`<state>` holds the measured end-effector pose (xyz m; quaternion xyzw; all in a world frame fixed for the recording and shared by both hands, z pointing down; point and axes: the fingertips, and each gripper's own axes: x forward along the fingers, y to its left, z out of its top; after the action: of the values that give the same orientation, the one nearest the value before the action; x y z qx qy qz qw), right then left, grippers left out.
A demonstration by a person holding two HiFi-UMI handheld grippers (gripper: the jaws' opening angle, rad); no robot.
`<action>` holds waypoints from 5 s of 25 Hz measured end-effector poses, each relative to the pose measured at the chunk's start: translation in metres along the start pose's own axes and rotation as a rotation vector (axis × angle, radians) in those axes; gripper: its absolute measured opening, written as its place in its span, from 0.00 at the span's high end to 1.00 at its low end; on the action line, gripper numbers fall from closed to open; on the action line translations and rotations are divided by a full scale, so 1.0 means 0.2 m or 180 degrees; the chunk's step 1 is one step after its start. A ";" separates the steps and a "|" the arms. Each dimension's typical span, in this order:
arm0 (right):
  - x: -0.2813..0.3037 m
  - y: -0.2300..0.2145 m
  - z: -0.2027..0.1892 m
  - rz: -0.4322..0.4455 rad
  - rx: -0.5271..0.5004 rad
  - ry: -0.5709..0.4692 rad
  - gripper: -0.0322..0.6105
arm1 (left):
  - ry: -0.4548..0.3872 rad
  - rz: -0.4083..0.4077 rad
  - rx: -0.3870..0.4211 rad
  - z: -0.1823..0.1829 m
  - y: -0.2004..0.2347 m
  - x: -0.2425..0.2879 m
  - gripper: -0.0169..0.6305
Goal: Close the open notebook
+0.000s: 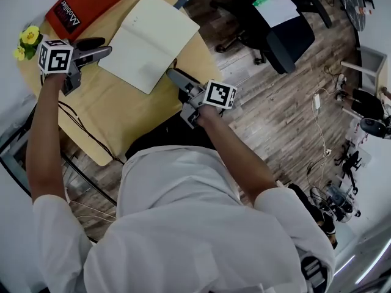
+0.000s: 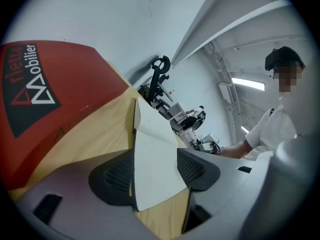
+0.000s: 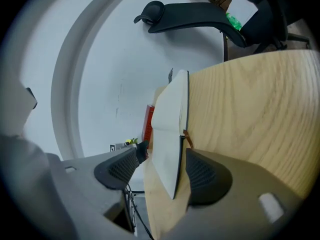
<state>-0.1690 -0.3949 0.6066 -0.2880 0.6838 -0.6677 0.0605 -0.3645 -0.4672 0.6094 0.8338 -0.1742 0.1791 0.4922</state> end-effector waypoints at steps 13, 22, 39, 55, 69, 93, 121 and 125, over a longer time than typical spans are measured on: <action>0.05 -0.04 -0.01 -0.0188 -0.0077 -0.0016 0.46 | 0.0488 -0.0173 -0.0075 0.08 0.09 0.13 0.58; 0.08 -0.04 -0.02 -0.0180 -0.0167 0.0079 0.46 | 0.0809 -0.0173 -0.0200 0.04 0.11 0.17 0.62; 0.10 -0.10 -0.05 -0.0231 0.0093 0.0252 0.74 | 0.0819 -0.0159 -0.0340 0.04 0.10 0.17 0.70; 0.05 -0.01 -0.02 0.0075 0.0445 0.0292 0.86 | 0.0641 -0.0093 -0.0391 0.07 0.08 0.03 0.76; 0.01 -0.02 0.02 0.0166 0.0859 0.0180 0.86 | -0.0117 0.0763 0.2559 0.33 -0.50 -0.22 0.67; -0.01 0.00 0.03 0.0261 0.1027 0.0041 0.86 | 0.1557 0.0936 0.4980 -0.19 -0.67 0.17 0.92; -0.47 0.57 0.68 -0.0489 -0.3434 -0.1268 0.86 | 0.1483 0.0848 0.4804 0.46 -0.60 0.51 0.88; -0.49 0.51 0.71 -0.0573 -0.3402 -0.1298 0.86 | 0.1563 0.0744 0.4755 0.51 -0.52 0.59 0.87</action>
<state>-0.0544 -0.4789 0.4670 -0.4584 0.8734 -0.1633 -0.0198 -0.1986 -0.5241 0.5396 0.8564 0.0191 0.4778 -0.1949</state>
